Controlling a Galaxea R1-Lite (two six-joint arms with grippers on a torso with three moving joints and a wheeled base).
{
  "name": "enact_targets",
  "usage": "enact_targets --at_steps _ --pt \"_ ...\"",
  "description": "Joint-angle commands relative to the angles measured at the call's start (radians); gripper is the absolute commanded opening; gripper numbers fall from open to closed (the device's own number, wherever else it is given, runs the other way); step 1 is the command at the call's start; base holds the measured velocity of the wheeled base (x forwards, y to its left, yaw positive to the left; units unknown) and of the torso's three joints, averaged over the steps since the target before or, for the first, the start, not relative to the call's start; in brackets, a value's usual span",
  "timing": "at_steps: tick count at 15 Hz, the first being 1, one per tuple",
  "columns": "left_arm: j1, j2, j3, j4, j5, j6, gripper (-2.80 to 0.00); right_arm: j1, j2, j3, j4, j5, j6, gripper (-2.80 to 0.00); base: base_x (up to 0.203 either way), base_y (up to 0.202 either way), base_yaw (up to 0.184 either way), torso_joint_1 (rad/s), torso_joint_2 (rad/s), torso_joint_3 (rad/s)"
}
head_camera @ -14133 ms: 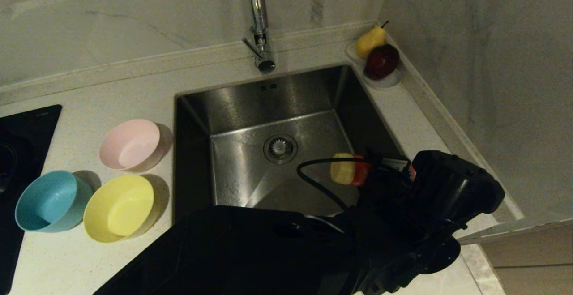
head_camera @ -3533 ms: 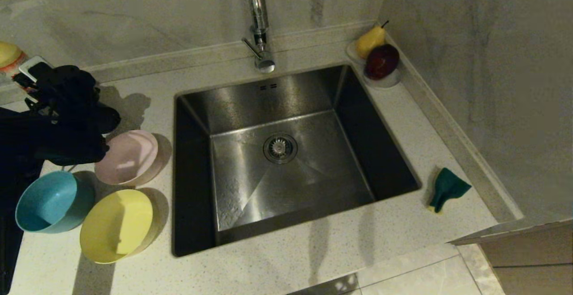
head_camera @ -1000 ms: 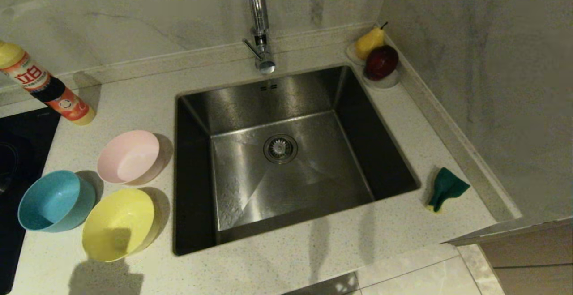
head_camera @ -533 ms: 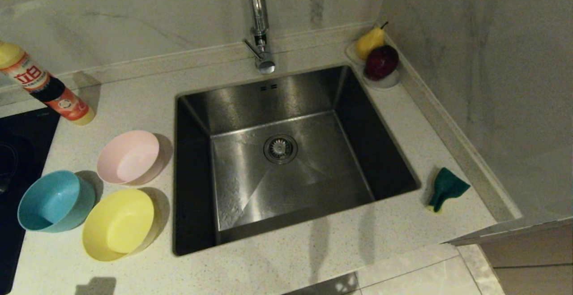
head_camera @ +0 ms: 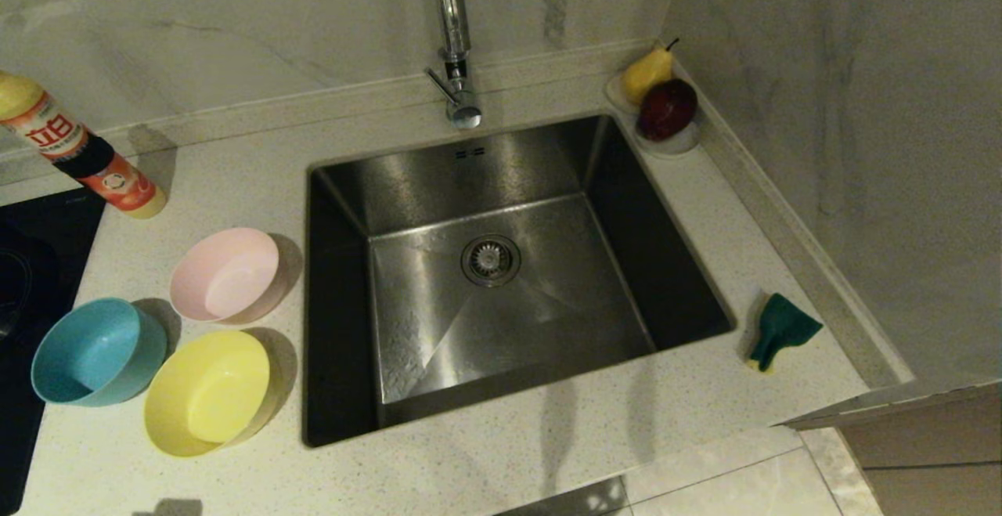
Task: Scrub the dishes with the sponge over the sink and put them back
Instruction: Turn on the faucet
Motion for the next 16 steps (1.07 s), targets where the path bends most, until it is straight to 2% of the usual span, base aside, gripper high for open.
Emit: enact_targets --at_steps 1,4,16 --pt "0.000 0.005 0.005 0.000 -0.002 -0.008 -2.80 0.000 0.000 0.000 0.000 0.000 0.000 -2.80 0.000 0.000 0.000 0.000 0.00 0.000" --pt "0.000 0.005 0.007 -0.003 0.007 -0.036 -2.80 0.001 0.000 0.000 0.000 -0.001 0.000 -2.80 0.000 0.000 0.000 0.000 0.00 0.000" --pt "0.000 0.005 0.007 -0.006 0.012 -0.048 -2.80 0.000 0.000 0.000 0.000 0.000 0.000 -2.80 0.000 0.000 0.000 0.000 0.00 0.000"
